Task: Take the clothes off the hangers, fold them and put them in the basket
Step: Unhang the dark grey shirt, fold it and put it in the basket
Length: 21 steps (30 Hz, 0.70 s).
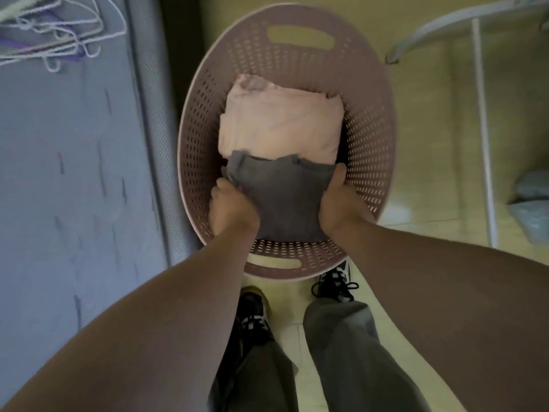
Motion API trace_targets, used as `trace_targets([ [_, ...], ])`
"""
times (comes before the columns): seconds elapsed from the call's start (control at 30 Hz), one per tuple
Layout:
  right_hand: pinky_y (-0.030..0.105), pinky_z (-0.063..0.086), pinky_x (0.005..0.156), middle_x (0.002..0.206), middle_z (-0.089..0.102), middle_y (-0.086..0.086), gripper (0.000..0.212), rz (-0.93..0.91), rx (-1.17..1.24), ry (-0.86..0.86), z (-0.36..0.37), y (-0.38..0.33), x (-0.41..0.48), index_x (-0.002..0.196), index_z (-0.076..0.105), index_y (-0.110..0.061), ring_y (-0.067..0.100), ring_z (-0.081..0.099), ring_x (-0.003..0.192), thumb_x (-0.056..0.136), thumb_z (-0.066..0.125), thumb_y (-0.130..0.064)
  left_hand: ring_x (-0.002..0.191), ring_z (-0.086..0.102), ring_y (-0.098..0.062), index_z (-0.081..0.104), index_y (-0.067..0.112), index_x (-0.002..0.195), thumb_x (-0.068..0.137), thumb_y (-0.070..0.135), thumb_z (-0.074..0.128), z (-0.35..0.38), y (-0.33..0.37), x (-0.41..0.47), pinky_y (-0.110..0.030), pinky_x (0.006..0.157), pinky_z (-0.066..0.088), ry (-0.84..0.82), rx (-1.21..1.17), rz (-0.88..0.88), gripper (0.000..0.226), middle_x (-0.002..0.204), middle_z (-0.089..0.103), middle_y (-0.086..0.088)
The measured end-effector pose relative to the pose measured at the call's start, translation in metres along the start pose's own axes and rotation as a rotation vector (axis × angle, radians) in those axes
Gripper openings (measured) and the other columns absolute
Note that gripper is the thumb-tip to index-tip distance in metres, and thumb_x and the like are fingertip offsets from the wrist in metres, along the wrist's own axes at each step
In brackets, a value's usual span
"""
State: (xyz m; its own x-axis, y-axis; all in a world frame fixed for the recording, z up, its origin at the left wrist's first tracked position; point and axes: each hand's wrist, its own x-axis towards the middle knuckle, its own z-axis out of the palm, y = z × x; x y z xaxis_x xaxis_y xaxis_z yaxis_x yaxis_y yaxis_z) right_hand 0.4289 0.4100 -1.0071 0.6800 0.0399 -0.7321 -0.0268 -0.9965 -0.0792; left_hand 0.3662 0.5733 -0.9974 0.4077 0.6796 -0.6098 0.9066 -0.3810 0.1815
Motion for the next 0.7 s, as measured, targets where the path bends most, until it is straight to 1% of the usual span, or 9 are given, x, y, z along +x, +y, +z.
trace_targets([
  [0.1,0.048,0.048,0.094,0.137,0.049,0.027,0.073,-0.004,-0.059,-0.078,0.004,-0.001,0.012,0.155,-0.014,-0.009,0.038,0.058,0.118,0.102,0.035,-0.018,0.126,0.047,-0.041,0.037,0.004,0.132,0.102,0.025,0.040,0.009,0.000,0.013,-0.048,0.101,0.038,-0.013,0.065,0.031,0.037,0.140,0.045,-0.020],
  [0.2,0.048,0.042,0.101,0.145,0.034,0.028,0.078,-0.003,-0.082,-0.108,0.000,-0.003,0.016,0.156,-0.009,-0.017,0.041,0.046,0.126,0.098,0.044,-0.019,0.132,0.040,-0.037,0.016,0.008,0.148,0.096,0.017,0.046,0.012,0.003,0.018,-0.049,0.104,0.037,0.089,0.306,0.131,0.060,0.153,0.027,-0.018],
  [0.27,0.048,0.037,0.103,0.147,0.023,0.027,0.080,-0.115,-0.273,-0.006,-0.007,-0.001,0.011,0.154,0.003,-0.018,0.041,0.037,0.129,0.091,0.052,-0.022,0.141,0.026,-0.038,0.004,0.012,0.152,0.091,0.015,0.043,0.004,0.009,0.015,-0.052,0.111,0.028,0.193,0.543,0.404,0.073,0.160,0.011,-0.018],
  [0.3,0.049,0.033,0.104,0.149,0.021,0.026,0.078,-0.227,-0.381,0.091,-0.009,0.001,0.008,0.152,0.010,-0.017,0.042,0.033,0.130,0.088,0.054,-0.024,0.145,0.018,-0.038,0.003,0.013,0.154,0.090,0.018,0.042,-0.001,0.012,0.014,-0.053,0.116,0.020,0.162,0.627,0.594,0.075,0.162,0.006,-0.017],
  [0.37,0.051,0.030,0.103,0.146,0.028,0.024,0.068,-0.531,-0.497,0.245,-0.013,0.002,0.003,0.143,0.030,-0.015,0.041,0.034,0.129,0.082,0.057,-0.028,0.150,0.003,-0.035,0.009,0.019,0.156,0.090,0.035,0.044,-0.008,0.014,0.013,-0.055,0.119,0.005,-0.013,0.783,0.953,0.077,0.164,0.001,-0.010],
  [0.4,0.050,0.032,0.100,0.141,0.036,0.022,0.062,-0.682,-0.518,0.268,-0.013,0.002,0.002,0.134,0.039,-0.014,0.039,0.039,0.124,0.078,0.060,-0.031,0.151,-0.003,-0.032,0.009,0.023,0.156,0.088,0.047,0.044,-0.011,0.013,0.015,-0.056,0.120,-0.001,-0.118,0.845,1.042,0.080,0.165,-0.002,-0.007],
  [0.47,0.047,0.035,0.095,0.134,0.043,0.017,0.058,-0.833,-0.587,0.134,-0.013,0.002,0.000,0.124,0.047,-0.016,0.035,0.043,0.118,0.074,0.064,-0.040,0.149,-0.018,-0.030,-0.001,0.029,0.156,0.084,0.062,0.040,-0.015,0.003,0.026,-0.060,0.117,-0.009,-0.263,0.959,1.055,0.090,0.164,-0.015,-0.003],
  [0.57,0.049,0.033,0.101,0.144,0.032,0.014,0.069,-0.700,-0.634,-0.091,-0.011,-0.004,0.005,0.135,0.038,-0.019,0.032,0.034,0.128,0.077,0.063,-0.047,0.146,-0.027,-0.031,-0.020,0.036,0.152,0.080,0.077,0.039,-0.014,-0.014,0.046,-0.065,0.114,-0.011,-0.293,1.052,1.004,0.102,0.160,-0.029,-0.002],
  [0.7,0.052,0.031,0.105,0.153,0.017,0.017,0.076,-0.585,-0.727,-0.103,0.002,-0.020,0.019,0.146,0.027,-0.020,0.035,0.021,0.139,0.084,0.065,-0.040,0.143,-0.032,-0.035,-0.032,0.034,0.148,0.078,0.086,0.034,0.009,-0.016,0.056,-0.069,0.112,-0.007,-0.287,1.097,0.927,0.109,0.156,-0.037,-0.004],
])
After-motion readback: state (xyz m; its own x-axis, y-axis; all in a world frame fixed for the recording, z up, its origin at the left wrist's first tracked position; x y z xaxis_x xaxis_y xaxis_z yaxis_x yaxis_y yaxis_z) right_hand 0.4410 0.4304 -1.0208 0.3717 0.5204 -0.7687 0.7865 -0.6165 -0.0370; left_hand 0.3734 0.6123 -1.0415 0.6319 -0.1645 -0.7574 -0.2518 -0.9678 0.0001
